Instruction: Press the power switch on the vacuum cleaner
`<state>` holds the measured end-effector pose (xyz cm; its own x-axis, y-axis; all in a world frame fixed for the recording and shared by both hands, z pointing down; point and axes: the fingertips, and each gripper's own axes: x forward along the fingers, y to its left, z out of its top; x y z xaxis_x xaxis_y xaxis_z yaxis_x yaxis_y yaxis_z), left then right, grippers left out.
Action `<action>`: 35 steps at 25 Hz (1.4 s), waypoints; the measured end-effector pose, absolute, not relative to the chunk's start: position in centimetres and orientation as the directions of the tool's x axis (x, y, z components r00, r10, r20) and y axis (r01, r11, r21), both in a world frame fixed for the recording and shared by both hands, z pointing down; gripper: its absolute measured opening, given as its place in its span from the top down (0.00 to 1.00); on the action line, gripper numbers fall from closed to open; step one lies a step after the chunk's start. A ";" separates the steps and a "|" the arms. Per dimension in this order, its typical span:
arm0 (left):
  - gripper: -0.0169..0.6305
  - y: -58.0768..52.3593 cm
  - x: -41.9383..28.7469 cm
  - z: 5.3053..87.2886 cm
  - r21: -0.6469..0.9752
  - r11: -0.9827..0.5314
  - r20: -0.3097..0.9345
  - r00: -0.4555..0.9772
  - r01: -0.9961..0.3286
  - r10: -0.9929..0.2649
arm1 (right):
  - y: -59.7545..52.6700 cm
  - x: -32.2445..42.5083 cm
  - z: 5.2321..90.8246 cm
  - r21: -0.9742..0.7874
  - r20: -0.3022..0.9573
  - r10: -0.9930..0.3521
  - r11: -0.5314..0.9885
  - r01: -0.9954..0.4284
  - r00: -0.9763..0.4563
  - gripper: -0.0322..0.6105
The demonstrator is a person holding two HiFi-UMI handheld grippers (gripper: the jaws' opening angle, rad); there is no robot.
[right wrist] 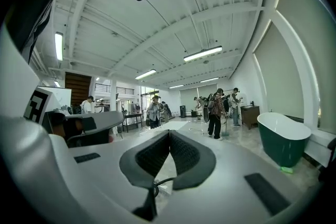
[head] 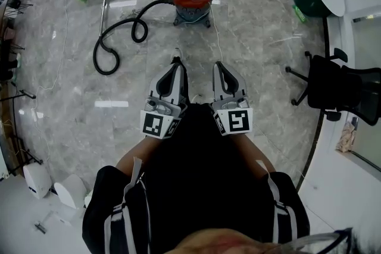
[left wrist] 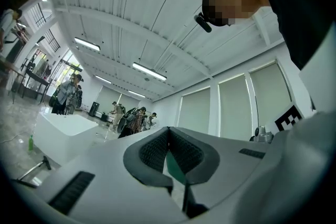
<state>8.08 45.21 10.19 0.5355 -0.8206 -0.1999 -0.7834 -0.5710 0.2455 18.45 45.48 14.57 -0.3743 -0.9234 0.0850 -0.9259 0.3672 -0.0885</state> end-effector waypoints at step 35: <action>0.95 6.2 2.2 16.6 0.249 -0.584 -0.002 0.603 -0.773 -0.798 | 6.0 9.5 19.1 -0.049 0.292 -0.871 0.399 -0.916 -0.395 0.93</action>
